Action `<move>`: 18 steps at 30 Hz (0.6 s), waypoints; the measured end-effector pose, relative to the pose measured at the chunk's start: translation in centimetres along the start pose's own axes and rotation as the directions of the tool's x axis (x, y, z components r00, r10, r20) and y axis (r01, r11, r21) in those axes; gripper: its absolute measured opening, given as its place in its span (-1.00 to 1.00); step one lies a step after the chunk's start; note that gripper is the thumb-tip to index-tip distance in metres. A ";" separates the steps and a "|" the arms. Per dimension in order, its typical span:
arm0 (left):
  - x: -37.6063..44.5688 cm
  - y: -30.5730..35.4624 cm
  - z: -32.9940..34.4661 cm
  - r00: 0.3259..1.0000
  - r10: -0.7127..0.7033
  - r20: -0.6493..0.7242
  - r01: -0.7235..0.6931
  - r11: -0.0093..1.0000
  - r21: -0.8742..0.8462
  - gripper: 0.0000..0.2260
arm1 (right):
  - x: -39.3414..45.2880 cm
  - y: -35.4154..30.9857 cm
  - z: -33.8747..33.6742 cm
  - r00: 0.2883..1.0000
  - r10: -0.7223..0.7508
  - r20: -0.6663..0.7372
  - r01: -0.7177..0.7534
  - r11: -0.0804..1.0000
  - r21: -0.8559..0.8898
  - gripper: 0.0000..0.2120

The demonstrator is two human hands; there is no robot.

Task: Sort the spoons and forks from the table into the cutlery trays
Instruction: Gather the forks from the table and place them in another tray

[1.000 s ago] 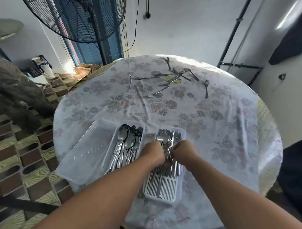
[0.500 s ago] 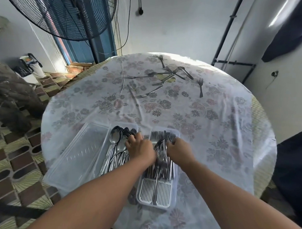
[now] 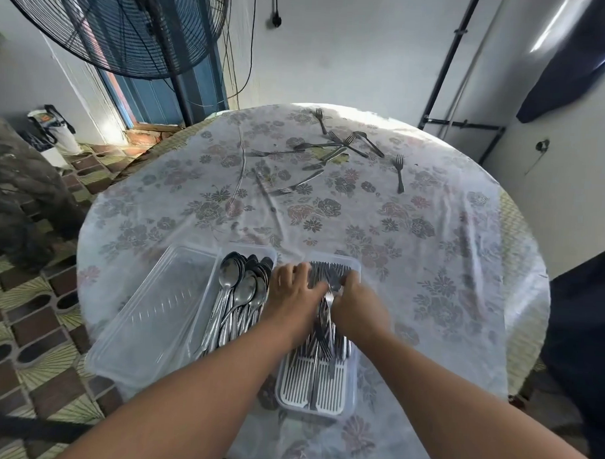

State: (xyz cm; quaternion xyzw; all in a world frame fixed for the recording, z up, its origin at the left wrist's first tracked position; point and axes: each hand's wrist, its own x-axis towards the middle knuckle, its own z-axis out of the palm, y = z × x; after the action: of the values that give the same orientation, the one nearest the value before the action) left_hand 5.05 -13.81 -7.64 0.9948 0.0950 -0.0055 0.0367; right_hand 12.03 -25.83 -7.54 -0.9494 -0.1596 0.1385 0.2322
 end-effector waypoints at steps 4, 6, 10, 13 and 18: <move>-0.3 0.3 -0.7 0.981 0.191 0.022 -0.192 0.978 0.079 -0.48 | -0.7 -0.2 0.1 1.000 0.003 -0.004 -0.003 1.000 -0.010 -0.80; 0.0 0.2 -0.4 0.976 0.217 0.017 -0.217 0.970 0.107 -0.52 | -0.7 -0.2 0.2 1.000 0.009 0.001 -0.009 1.000 -0.011 -0.81; 0.6 -0.4 0.2 0.939 0.341 -0.037 -0.331 0.929 0.162 -0.74 | -0.6 0.1 0.2 0.999 0.037 -0.002 -0.037 0.999 0.003 -0.82; 0.9 -1.0 0.9 0.893 0.438 -0.101 -0.418 0.892 0.172 -0.80 | -0.7 0.3 0.3 1.000 0.012 -0.005 -0.013 1.000 -0.028 -0.86; 1.5 -2.1 1.2 0.851 0.493 -0.184 -0.457 0.866 0.204 -0.77 | -0.6 0.7 0.1 0.999 -0.040 -0.015 0.039 0.996 -0.075 -0.89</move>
State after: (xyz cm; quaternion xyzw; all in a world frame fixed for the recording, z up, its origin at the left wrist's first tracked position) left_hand 6.16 -11.54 -9.03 0.9808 -0.1514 0.1118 -0.0506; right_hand 11.65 -26.56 -7.89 -0.9552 -0.1816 0.1199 0.2005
